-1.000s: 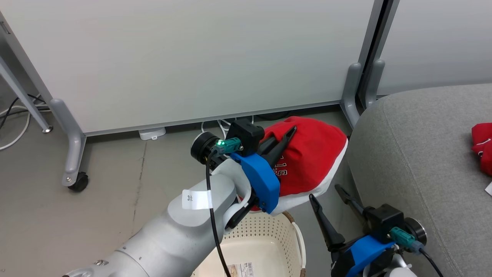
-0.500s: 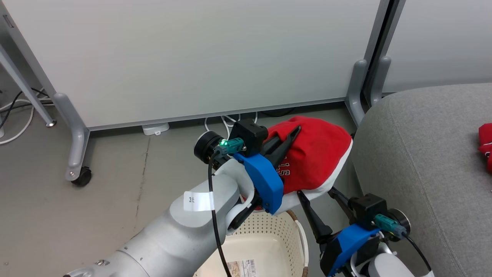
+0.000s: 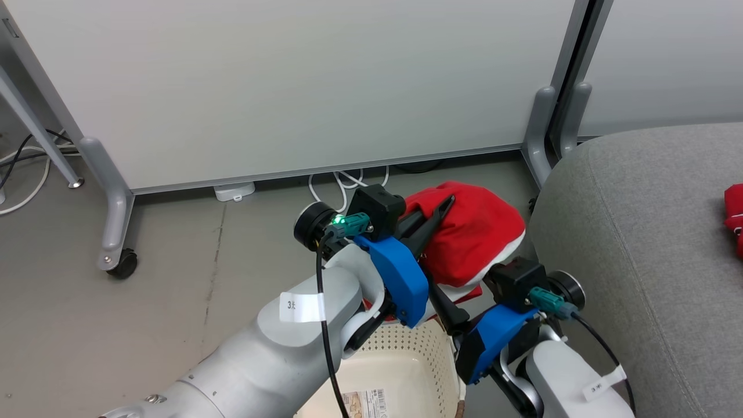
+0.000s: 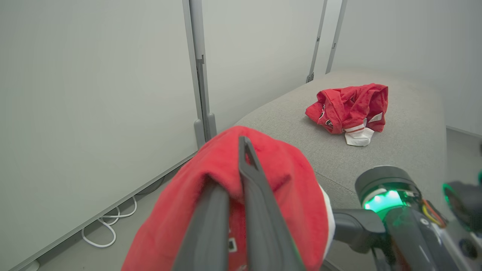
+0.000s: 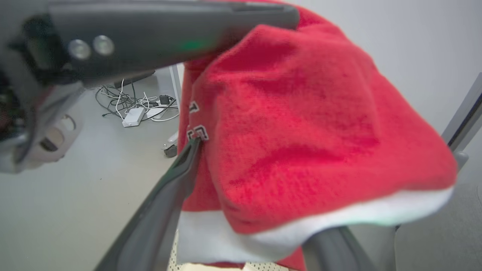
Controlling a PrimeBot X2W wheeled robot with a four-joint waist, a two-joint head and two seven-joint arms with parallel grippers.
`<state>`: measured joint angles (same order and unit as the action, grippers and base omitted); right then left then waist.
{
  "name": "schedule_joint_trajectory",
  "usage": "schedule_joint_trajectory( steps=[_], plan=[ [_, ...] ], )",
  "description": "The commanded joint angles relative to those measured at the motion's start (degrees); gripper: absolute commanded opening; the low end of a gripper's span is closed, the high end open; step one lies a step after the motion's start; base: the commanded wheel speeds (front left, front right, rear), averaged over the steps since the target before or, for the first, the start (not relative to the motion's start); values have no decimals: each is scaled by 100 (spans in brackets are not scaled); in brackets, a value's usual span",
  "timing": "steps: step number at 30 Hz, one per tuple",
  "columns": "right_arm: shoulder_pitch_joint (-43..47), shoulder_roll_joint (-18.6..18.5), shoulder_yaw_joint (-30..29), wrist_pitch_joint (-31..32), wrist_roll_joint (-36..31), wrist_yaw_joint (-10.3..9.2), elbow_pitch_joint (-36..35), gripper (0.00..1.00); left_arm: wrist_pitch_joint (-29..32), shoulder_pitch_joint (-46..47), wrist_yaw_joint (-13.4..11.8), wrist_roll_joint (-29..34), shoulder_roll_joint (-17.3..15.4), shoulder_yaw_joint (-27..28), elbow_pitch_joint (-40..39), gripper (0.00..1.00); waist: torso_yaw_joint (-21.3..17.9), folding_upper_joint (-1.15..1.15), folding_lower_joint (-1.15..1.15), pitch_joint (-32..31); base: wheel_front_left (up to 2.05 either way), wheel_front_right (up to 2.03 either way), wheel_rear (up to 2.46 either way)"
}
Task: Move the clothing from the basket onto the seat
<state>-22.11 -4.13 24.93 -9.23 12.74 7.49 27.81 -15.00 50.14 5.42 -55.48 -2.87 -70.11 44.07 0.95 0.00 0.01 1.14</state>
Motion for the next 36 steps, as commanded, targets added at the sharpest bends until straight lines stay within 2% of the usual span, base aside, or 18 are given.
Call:
schedule_joint_trajectory(
  steps=[1,5,6,8,19,36],
  plan=[
    [-150,-16,23,-42,-12,1,88,100,-27,-41,2,-27,-2,-13,9,0,-13,0,-1,5,0,0,0],
    [-428,34,62,-27,-131,1,426,100,-27,-30,0,-41,-2,-21,-11,0,-44,0,-1,13,0,0,0],
    [-486,50,86,-22,-145,1,514,49,-27,-32,0,-46,-2,-25,-18,0,-48,0,-1,11,0,0,0],
    [-571,72,127,-23,-177,1,669,0,-28,-37,1,-46,-2,-31,-29,0,-50,0,-1,3,0,0,0],
    [-714,118,205,-215,-109,1,1123,0,-28,-77,21,-90,-2,-62,21,0,-51,0,-1,-68,0,0,0],
    [-756,128,268,-340,0,1,1323,0,-28,-117,22,-87,-2,-22,96,0,-159,0,-1,-87,0,0,0]
  ],
)
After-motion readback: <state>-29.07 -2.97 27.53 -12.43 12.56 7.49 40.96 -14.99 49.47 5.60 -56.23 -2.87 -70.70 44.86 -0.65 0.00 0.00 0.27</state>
